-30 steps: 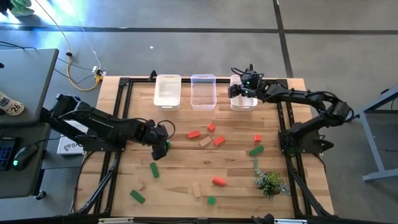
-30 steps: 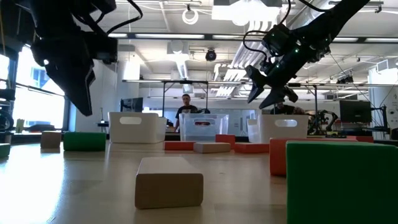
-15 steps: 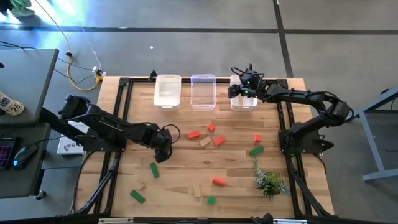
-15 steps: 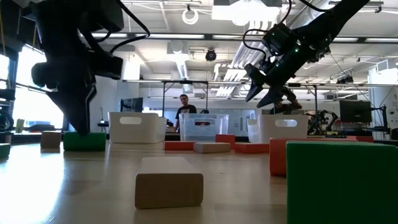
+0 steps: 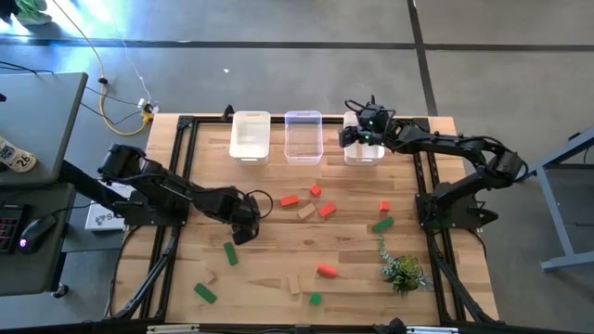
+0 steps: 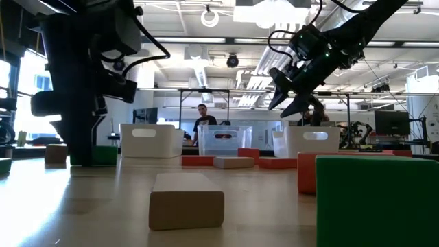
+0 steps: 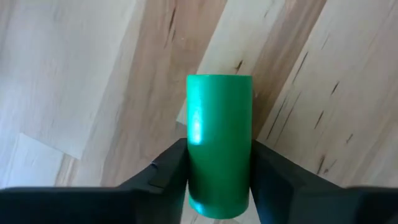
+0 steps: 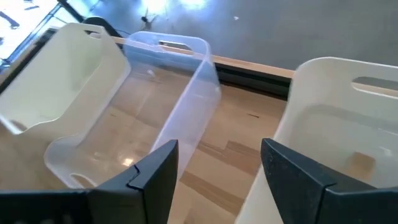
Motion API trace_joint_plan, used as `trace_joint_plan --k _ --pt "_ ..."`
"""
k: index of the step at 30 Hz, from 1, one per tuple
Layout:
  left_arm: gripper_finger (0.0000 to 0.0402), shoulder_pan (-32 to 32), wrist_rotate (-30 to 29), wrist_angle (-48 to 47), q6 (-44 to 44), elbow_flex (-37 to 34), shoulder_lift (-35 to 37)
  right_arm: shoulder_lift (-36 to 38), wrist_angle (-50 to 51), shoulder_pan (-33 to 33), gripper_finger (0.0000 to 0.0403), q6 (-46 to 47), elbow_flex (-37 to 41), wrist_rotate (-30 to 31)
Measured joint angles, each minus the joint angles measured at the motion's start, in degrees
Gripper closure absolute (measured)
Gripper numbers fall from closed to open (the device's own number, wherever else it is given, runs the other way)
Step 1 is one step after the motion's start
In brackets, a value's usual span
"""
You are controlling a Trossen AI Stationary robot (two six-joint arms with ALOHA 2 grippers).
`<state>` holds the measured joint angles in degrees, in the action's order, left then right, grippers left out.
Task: Sort & place blocks by color
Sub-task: Put the green block into the left white bin
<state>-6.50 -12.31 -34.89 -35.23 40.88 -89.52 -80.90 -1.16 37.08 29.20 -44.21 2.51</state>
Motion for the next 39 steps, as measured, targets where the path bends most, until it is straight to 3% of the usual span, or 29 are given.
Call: trace_joint_plan --k 2,13,28,34,39 --pt "0.0299 0.00 -0.19 -0.06 0.33 -0.09 0.60 0.06 -0.60 -0.17 0.0187 -0.97 0.00 -0.90" --pt "0.0299 3.64 -3.39 1.64 2.38 -0.28 8.34 7.57 -1.54 -5.27 0.0187 -6.24 0.00 -2.69" --pt "0.0299 22.76 -6.93 7.68 13.60 -0.19 25.14 10.27 -1.23 -14.71 0.0187 -7.95 0.00 -7.64" --pt "0.0299 32.00 -8.09 12.58 16.68 -0.12 27.86 10.27 -1.23 -16.13 0.0187 -10.31 0.00 -7.11" --pt "0.0299 38.46 -5.72 15.40 20.77 -0.12 27.06 10.27 -1.14 -16.24 0.0187 -15.68 0.00 -8.62"
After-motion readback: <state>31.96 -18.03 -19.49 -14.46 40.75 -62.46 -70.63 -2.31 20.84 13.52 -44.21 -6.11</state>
